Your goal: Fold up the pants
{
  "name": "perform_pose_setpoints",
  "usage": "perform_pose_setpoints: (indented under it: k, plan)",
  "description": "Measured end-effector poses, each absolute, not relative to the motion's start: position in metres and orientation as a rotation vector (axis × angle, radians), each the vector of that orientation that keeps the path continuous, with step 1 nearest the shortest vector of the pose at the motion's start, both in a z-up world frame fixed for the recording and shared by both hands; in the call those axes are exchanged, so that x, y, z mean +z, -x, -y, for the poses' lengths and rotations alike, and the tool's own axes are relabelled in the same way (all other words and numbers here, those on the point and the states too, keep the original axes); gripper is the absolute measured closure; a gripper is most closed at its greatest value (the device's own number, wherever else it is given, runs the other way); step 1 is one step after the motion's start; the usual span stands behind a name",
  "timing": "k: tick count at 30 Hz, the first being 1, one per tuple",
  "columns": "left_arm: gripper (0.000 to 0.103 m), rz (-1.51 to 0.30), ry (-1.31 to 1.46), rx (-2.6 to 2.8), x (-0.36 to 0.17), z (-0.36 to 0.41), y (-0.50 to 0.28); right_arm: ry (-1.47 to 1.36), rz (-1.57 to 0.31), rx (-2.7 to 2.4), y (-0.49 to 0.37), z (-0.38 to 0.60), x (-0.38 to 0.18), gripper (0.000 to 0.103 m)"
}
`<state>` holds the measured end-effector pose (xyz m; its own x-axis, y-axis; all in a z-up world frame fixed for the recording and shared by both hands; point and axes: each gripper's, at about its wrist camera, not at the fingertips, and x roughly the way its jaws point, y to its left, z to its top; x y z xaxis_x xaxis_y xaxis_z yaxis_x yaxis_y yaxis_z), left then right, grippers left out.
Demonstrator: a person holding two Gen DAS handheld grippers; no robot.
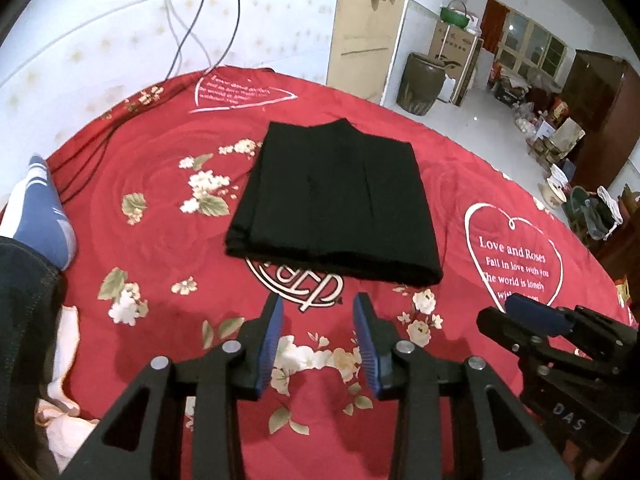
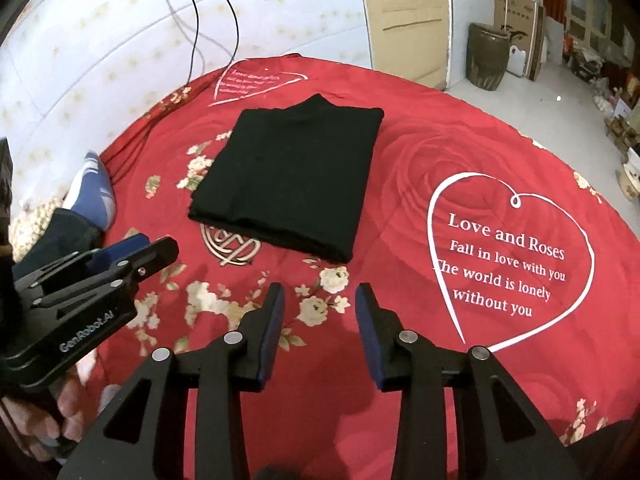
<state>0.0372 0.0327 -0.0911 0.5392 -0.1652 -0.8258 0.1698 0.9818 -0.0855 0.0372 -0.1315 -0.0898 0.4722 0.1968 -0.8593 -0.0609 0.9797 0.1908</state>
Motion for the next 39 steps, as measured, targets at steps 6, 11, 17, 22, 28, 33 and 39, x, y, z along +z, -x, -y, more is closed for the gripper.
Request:
perform_pose_setpoints:
  k: [6,11,17,22,28,33,39]
  plan:
    - [0.064,-1.015,-0.008,-0.194,-0.105,-0.031,-0.037,-0.145,-1.114,0.148,-0.041,0.13,-0.107,0.066]
    - [0.064,-1.003,-0.015,-0.194,-0.103,-0.028,-0.035,-0.155,-1.13,0.16,-0.041,0.13,-0.108,0.066]
    - [0.064,-1.002,-0.015,-0.189,-0.103,-0.029,-0.036,-0.158,-1.134,0.161,-0.04,0.13,-0.107,0.066]
    - [0.064,-0.999,-0.018,-0.189,-0.102,-0.029,-0.035,-0.157,-1.131,0.16,-0.04,0.13,-0.104,0.066]
    - [0.064,-0.998,-0.018,-0.191,-0.101,-0.028,-0.036,-0.157,-1.136,0.157,-0.04,0.129,-0.104,0.066]
    - [0.064,-0.999,-0.018,-0.193,-0.102,-0.028,-0.036,-0.157,-1.141,0.159,-0.04,0.129,-0.105,0.066]
    - [0.064,-1.003,-0.022,-0.198,-0.102,-0.027,-0.034,-0.158,-1.151,0.157,-0.04,0.128,-0.107,0.066]
